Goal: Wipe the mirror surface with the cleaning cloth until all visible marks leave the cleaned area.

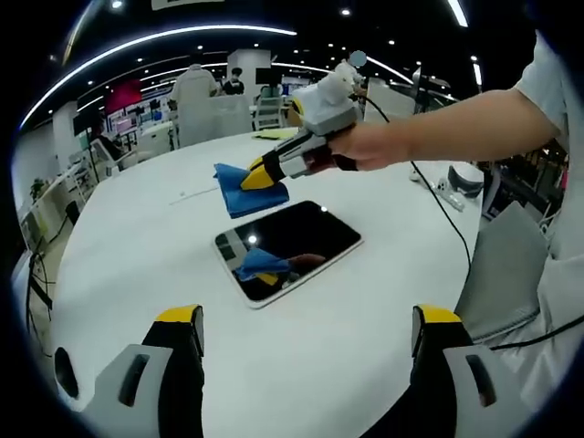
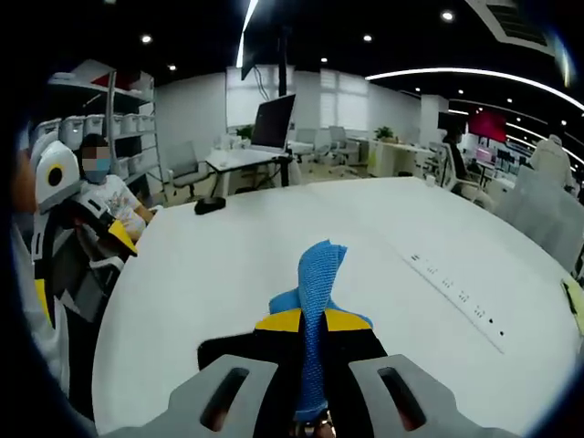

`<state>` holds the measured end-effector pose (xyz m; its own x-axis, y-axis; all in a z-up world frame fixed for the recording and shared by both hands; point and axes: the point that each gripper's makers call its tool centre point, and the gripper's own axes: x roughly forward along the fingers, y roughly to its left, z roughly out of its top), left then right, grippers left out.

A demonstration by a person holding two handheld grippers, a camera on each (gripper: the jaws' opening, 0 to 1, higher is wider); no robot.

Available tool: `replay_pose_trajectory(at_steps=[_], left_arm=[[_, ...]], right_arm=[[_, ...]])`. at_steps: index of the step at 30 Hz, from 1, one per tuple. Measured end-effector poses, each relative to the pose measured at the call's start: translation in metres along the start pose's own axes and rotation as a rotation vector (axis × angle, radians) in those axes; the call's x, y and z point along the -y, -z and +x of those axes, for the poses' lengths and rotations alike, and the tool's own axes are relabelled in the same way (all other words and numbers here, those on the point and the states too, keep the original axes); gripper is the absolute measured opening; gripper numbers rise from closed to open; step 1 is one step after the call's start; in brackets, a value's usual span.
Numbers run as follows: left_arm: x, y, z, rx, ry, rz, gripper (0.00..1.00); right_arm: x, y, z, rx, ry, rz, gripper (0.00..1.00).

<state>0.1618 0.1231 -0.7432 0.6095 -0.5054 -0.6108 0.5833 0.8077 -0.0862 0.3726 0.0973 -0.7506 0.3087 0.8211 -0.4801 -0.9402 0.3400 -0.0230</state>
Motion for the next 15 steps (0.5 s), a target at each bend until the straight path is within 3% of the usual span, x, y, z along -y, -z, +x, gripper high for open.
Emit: replay_pose_trajectory(at_steps=[15], left_arm=[[-0.005,0.001,-0.001,0.015,-0.003,-0.018,0.95]], right_arm=[[0.002,0.004,0.034,-0.009,-0.023,0.017,0.03]])
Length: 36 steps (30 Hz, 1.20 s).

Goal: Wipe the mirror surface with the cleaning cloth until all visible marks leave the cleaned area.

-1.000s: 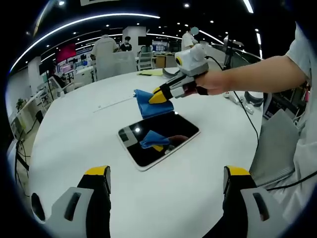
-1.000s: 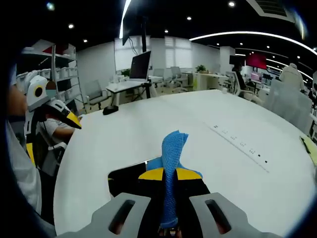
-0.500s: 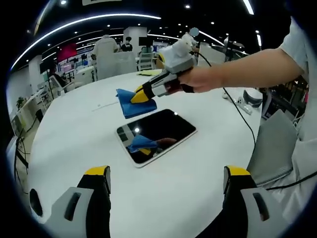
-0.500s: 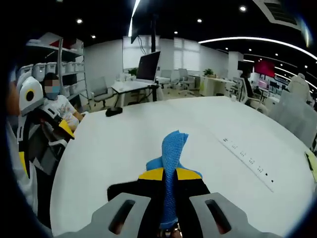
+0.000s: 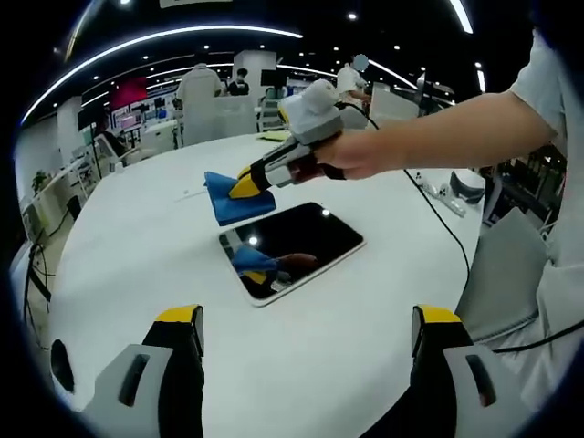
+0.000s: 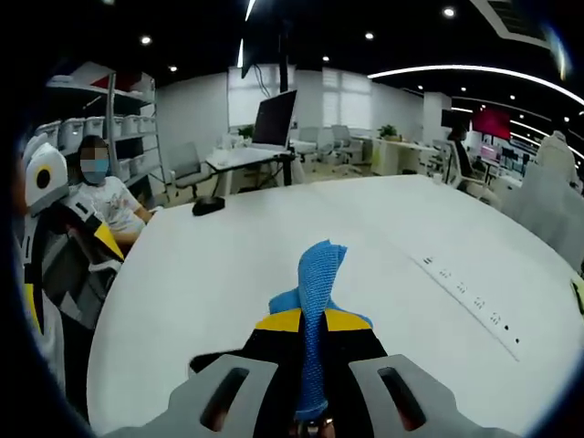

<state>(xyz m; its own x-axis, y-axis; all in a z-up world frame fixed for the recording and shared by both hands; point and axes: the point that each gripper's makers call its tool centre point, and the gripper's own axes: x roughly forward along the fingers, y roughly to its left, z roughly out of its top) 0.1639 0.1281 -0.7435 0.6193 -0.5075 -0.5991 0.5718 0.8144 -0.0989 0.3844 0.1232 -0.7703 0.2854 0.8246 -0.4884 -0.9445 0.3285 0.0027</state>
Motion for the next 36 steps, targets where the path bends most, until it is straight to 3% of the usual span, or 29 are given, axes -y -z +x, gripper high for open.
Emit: replay_pose_trajectory(at_steps=[10,28,34,36], left_arm=[[-0.003,0.002,0.008,-0.004,0.029,-0.02,0.95],[-0.008,0.013,0.015,-0.014,0.029,-0.059,0.94],[-0.007,0.017,0.012,-0.018,0.027,-0.061,0.94],[-0.007,0.016,0.012,-0.016,0.025,-0.062,0.94]], right_arm=[[0.001,0.013,0.024,-0.027,-0.016,0.011,0.03],[0.011,0.054,0.06,-0.11,-0.02,0.001,0.02],[0.011,0.053,0.061,-0.072,-0.012,0.021,0.02],[0.009,0.052,0.06,-0.063,0.0,-0.055,0.02]])
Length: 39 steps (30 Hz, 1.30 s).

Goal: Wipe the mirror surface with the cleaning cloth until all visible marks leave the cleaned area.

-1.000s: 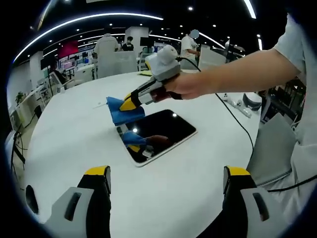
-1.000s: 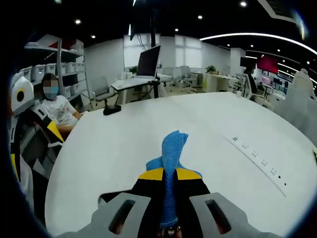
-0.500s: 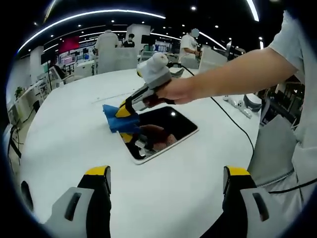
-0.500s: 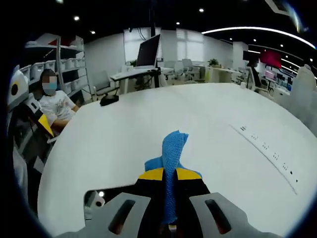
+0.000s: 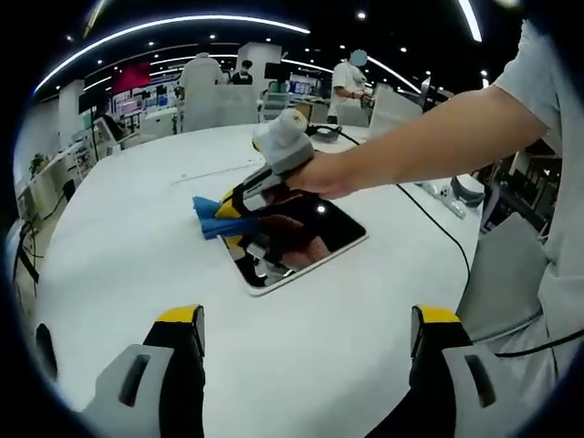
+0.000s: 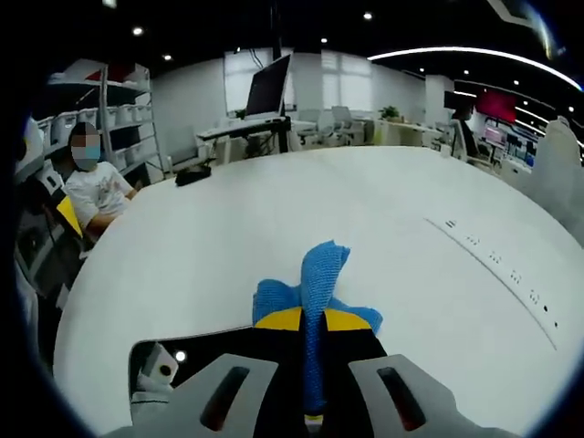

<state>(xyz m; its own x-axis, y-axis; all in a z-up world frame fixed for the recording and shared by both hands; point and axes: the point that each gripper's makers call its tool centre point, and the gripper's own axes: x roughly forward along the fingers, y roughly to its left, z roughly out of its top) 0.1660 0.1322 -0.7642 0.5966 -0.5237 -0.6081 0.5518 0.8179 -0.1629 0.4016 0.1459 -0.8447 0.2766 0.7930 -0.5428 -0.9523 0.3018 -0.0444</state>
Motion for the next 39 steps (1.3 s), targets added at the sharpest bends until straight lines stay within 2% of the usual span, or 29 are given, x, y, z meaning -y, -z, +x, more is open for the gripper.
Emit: replay_pose_trajectory(at_steps=[4,6,13,21,39], left_arm=[[0.002,0.001,-0.001,-0.001,-0.001,0.0,0.94],[0.003,-0.002,-0.002,0.015,0.004,-0.029,0.94],[0.005,-0.007,-0.005,-0.001,-0.006,0.015,0.94],[0.004,-0.007,-0.003,-0.002,-0.015,0.025,0.94],[0.006,-0.004,-0.01,-0.02,-0.025,0.046,0.94]], right_arm=[[-0.004,-0.001,-0.002,0.004,0.004,0.014,0.02],[-0.005,-0.002,-0.003,0.007,0.005,0.01,0.02],[-0.002,0.001,-0.004,-0.009,0.01,-0.003,0.02],[0.005,0.008,-0.011,-0.008,0.025,0.01,0.02],[0.008,0.012,-0.019,-0.002,0.05,0.025,0.02]])
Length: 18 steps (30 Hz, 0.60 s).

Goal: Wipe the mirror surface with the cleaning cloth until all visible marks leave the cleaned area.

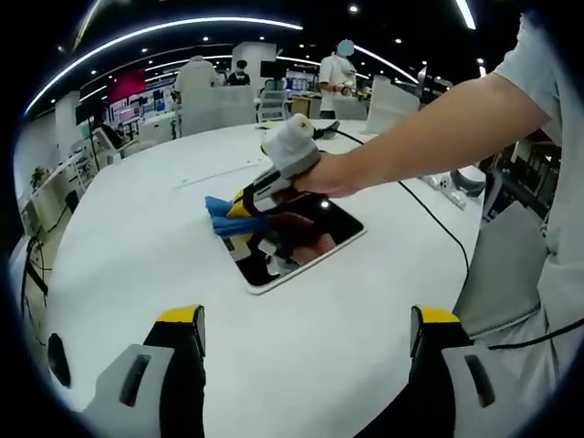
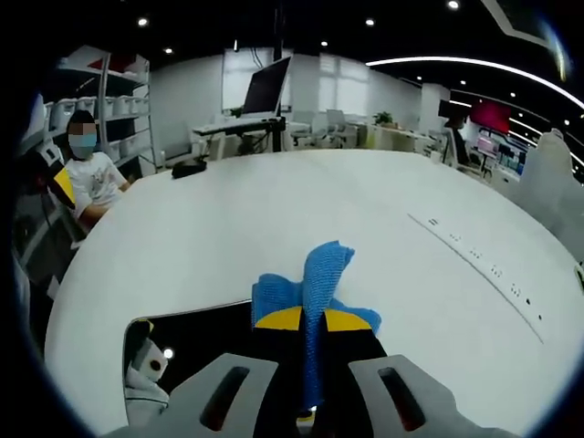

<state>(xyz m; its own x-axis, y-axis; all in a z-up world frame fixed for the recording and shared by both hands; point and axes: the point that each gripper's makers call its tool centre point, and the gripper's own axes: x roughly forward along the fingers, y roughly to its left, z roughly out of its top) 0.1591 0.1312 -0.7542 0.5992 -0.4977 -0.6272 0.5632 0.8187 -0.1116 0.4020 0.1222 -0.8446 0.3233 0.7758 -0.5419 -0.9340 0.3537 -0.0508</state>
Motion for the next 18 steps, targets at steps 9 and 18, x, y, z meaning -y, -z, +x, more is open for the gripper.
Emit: replay_pose_trajectory(at_steps=[9,18], left_arm=[[0.001,-0.004,-0.003,0.006,-0.002,0.014,0.92],[0.008,-0.008,-0.002,0.012,0.015,0.024,0.94]], right_arm=[[0.005,0.009,-0.015,-0.013,0.021,-0.002,0.02],[0.016,0.022,-0.034,-0.031,0.053,0.011,0.02]])
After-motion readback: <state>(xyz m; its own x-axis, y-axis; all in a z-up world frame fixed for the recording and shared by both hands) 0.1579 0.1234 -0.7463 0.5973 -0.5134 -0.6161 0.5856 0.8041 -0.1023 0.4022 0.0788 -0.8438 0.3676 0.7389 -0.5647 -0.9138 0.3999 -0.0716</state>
